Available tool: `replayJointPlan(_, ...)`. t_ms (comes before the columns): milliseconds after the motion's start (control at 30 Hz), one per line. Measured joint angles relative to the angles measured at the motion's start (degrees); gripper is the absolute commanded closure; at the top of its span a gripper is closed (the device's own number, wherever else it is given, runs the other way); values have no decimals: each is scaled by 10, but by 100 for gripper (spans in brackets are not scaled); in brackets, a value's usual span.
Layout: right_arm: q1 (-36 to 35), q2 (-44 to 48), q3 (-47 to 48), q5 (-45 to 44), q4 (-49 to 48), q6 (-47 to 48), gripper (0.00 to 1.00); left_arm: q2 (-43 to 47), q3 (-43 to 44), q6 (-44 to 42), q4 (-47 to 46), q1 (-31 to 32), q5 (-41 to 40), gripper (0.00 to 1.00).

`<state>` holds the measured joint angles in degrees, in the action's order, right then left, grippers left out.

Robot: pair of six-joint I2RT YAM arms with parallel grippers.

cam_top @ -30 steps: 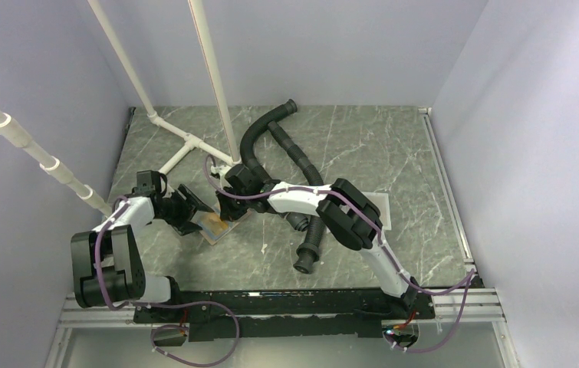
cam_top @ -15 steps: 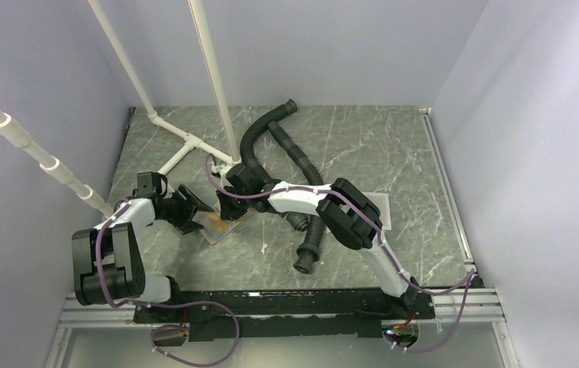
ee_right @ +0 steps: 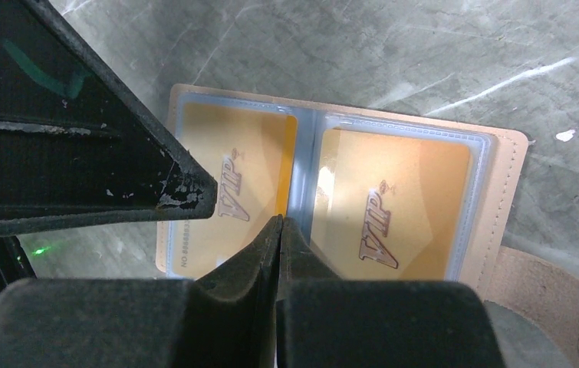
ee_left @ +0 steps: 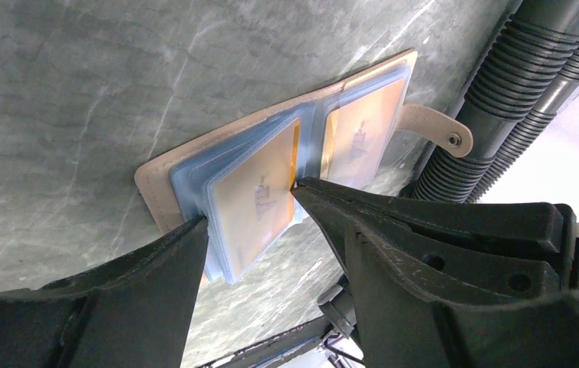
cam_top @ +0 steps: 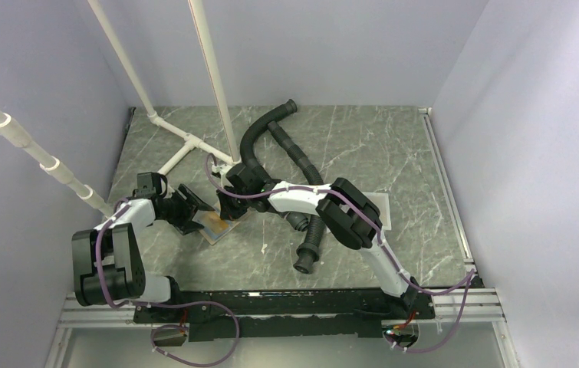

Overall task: Put the credit cards into the card holder
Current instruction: Insert the credit card into the card holder.

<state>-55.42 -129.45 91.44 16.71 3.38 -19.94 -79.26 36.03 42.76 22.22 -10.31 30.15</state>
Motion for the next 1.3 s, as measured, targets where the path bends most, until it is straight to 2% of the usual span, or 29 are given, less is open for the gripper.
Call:
replayJointPlan(300,1,0,0,1,0,0,98,21,4,2,30,0,0,27)
replayJointPlan(1000,2,-2,1,5,-1,0,99,12,5,4,23,5,0,28)
replayJointPlan(1300,2,-3,2,6,0,0,99,-1,5,11,6,11,0,36)
